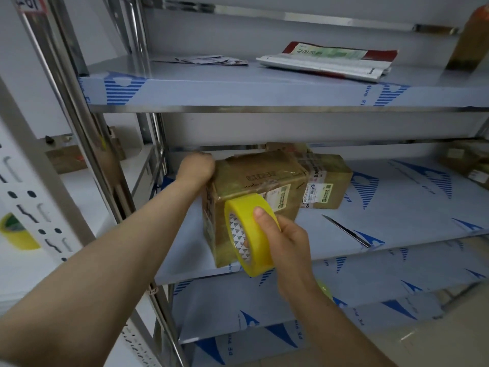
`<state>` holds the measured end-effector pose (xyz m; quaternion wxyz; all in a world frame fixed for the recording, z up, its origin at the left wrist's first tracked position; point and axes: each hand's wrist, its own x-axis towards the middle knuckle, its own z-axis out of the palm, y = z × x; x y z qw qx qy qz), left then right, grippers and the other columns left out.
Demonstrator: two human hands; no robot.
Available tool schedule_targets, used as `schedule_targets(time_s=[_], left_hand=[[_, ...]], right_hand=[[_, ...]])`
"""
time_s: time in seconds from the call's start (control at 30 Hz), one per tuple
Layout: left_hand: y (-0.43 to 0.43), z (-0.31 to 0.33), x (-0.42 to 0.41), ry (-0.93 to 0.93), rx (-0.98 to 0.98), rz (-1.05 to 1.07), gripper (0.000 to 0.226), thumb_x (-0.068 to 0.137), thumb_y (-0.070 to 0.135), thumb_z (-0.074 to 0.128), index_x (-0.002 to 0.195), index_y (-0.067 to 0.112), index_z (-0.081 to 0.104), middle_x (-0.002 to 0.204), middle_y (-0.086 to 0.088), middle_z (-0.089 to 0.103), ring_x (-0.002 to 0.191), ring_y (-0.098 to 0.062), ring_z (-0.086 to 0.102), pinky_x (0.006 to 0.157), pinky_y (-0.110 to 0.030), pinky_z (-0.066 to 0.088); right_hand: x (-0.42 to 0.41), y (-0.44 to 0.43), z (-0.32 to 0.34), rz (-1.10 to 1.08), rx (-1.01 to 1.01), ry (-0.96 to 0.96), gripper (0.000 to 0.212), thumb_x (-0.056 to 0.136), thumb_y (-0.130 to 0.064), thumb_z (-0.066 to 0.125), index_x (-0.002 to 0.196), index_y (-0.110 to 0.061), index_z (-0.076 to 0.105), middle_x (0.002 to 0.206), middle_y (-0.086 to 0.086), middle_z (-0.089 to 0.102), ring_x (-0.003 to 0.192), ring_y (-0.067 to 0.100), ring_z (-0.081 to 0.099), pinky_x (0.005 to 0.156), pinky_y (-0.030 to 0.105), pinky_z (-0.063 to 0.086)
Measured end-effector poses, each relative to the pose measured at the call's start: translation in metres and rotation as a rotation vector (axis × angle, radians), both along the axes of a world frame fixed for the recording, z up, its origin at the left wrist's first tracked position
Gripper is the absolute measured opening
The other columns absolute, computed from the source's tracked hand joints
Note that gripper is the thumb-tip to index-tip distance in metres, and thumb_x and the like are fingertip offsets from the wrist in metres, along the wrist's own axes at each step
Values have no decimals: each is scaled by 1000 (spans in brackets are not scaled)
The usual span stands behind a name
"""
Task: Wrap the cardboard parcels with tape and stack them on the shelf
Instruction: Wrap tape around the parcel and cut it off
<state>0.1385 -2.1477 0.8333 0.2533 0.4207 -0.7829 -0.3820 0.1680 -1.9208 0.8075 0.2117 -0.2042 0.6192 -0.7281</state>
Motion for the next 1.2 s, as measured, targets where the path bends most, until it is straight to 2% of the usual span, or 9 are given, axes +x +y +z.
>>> schedule_targets(time_s=[0.13, 0.3, 0.47, 0.6, 0.7, 0.77, 1.0, 1.1, 1.2], left_hand=[[9, 14, -25, -451, -598, -115, 54, 99, 48, 23, 130, 12, 48, 128, -20, 51, 115, -36, 50, 86, -40, 41], [-10, 6, -39, -534, -512, -239, 60, 98, 58, 20, 108, 14, 59, 123, -16, 59, 109, -32, 55, 77, -33, 35], [-27, 7, -36, -553, -322, -271, 50, 102, 41, 16, 140, 19, 41, 143, -12, 44, 123, -28, 46, 95, -37, 40], [-14, 12, -41, -599, -534, -200, 44, 102, 39, 23, 124, 15, 53, 127, -14, 55, 112, -29, 52, 85, -37, 41], [12, 12, -37, -661, -702, -133, 59, 98, 56, 21, 132, 17, 49, 133, -14, 53, 120, -33, 50, 92, -41, 37], [29, 5, -32, -746, -543, -193, 91, 84, 77, 11, 149, 15, 24, 151, -16, 32, 137, -36, 32, 107, -48, 24], [40, 6, -22, -733, -502, -212, 115, 69, 91, 5, 152, 10, 7, 152, -21, 25, 139, -38, 24, 110, -48, 20], [38, 3, -24, -695, -547, -171, 113, 71, 89, 4, 147, 8, 24, 146, -20, 36, 133, -37, 35, 103, -45, 29], [23, 6, -23, -556, -644, -107, 78, 91, 69, 15, 124, 11, 55, 124, -18, 58, 113, -34, 55, 80, -37, 39]], right_hand=[[-3, -4, -6, 15, -38, -24, 26, 84, -30, 68, 61, -20, 66, 55, -1, 56, 50, 8, 53, 48, 19, 47], [-8, -8, -10, 12, -20, 5, 32, 74, -42, 68, 60, -14, 60, 58, 2, 48, 56, 13, 47, 52, 23, 43], [-8, -10, -15, 16, -23, 35, 32, 71, -43, 64, 50, -22, 54, 51, -4, 45, 53, 12, 44, 50, 22, 40], [-13, -13, -14, -8, -5, 15, 31, 69, -45, 64, 51, -21, 56, 53, -1, 47, 53, 12, 46, 49, 21, 41], [-14, -15, -12, 9, 15, 9, 40, 68, -48, 65, 62, -8, 60, 61, 6, 53, 59, 18, 52, 57, 36, 50], [-16, -16, -13, 0, 27, 6, 39, 69, -47, 65, 70, -8, 64, 62, 5, 59, 61, 19, 56, 63, 40, 54], [-17, -11, -14, -39, 30, 29, 29, 84, -32, 67, 57, -21, 65, 53, -3, 55, 53, 9, 53, 53, 21, 47], [-19, -11, -14, -36, 32, 17, 32, 84, -31, 67, 54, -23, 62, 53, -2, 53, 53, 11, 52, 53, 22, 47], [-18, -7, -15, -32, 30, 3, 35, 79, -38, 71, 52, -21, 55, 56, 5, 48, 56, 18, 49, 57, 29, 45]])
